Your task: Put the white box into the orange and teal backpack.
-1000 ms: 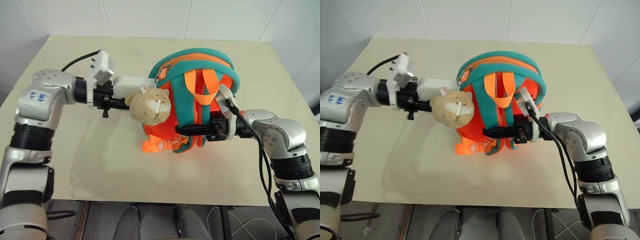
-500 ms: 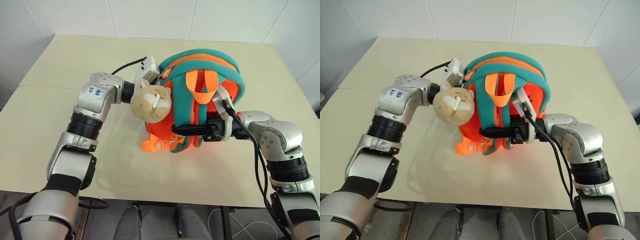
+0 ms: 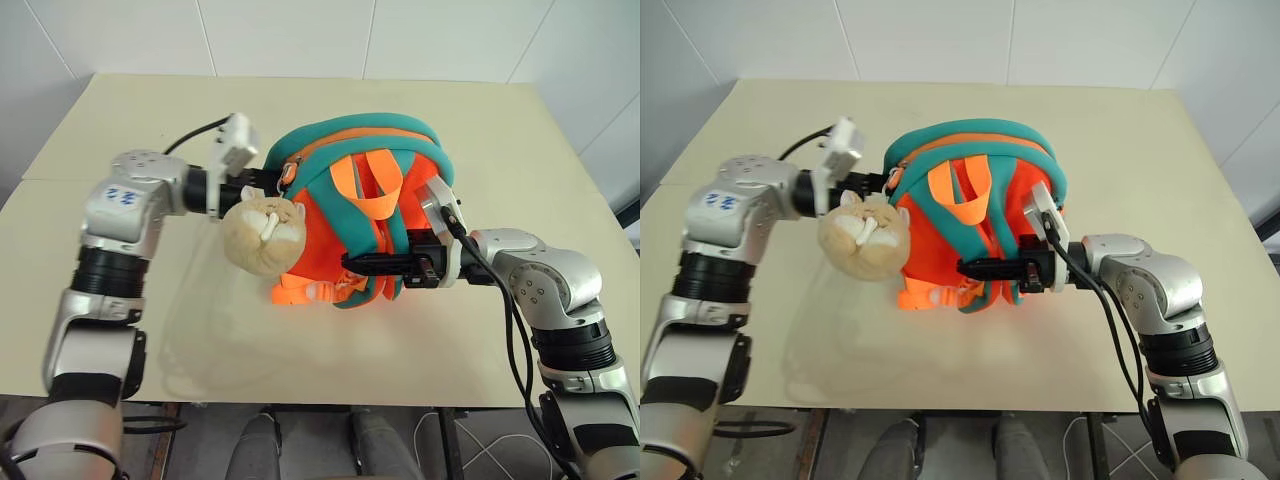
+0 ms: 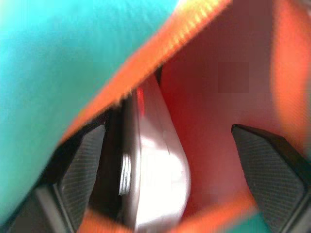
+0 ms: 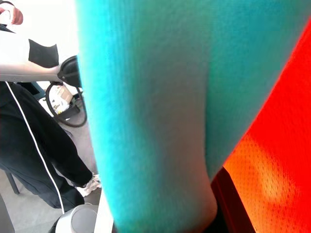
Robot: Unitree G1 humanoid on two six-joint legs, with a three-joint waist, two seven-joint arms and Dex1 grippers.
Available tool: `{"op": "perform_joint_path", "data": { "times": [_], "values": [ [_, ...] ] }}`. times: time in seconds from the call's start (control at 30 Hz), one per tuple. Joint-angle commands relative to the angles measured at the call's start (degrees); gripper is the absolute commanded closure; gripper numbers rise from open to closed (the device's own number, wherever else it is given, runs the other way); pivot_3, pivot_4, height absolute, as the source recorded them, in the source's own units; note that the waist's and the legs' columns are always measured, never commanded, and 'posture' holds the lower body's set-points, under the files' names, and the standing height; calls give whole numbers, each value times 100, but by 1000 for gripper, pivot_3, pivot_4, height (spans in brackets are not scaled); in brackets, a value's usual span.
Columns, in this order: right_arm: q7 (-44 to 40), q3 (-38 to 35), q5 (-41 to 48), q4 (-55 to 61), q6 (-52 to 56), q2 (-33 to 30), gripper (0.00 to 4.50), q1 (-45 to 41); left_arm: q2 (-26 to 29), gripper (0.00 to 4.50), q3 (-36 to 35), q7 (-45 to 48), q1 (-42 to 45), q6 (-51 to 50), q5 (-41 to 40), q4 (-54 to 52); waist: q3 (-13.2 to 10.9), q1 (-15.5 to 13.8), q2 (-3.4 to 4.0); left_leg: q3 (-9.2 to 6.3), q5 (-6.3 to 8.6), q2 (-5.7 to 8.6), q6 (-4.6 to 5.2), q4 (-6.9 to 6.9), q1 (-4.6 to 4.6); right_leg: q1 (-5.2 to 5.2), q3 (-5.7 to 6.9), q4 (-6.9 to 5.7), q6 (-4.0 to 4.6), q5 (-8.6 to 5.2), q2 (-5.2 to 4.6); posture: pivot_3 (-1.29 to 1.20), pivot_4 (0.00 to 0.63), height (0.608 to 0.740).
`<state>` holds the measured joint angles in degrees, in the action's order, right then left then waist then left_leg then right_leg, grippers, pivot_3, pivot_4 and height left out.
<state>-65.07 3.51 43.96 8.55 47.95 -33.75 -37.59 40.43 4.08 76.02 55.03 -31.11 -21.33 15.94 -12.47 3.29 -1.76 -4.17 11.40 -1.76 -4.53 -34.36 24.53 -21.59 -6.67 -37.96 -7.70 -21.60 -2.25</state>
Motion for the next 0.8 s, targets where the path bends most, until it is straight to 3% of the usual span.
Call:
{"op": "perform_joint_path", "data": {
  "times": [0.03,0.17,0.33,0.6,0.8],
  "values": [
    [3,-200,-3,-7,-146,-41,4486,-6,391,39,-292,285,-330,493,13,-29,0,-10,0,0,-1,0,-2,0,-1,0,0,-1,0,0,0,0,150,740],
    [-1,-156,-59,-116,-212,-32,4486,-26,672,39,-537,490,-724,910,-97,-214,0,-34,0,0,-1,2,-2,-4,-2,6,1,0,0,0,-3,0,150,740],
    [-30,-132,-121,-213,-263,-38,4486,-42,698,39,-858,428,-1171,691,-566,-1093,0,-61,0,-1,-1,1,-1,-7,1,7,4,1,0,0,-5,0,150,740],
    [-21,-66,-236,-364,-355,72,4486,-97,270,39,-1230,-446,-1488,-121,-1526,-2557,0,-38,0,-2,0,0,0,-17,0,10,4,-6,0,0,-4,0,150,740],
    [-12,-58,-297,-420,-438,120,4486,-94,149,39,-1329,-936,-1589,-217,-1781,-3195,0,-27,0,-2,0,1,1,-25,0,12,4,-10,-3,2,-4,0,150,740]
  ]
}}
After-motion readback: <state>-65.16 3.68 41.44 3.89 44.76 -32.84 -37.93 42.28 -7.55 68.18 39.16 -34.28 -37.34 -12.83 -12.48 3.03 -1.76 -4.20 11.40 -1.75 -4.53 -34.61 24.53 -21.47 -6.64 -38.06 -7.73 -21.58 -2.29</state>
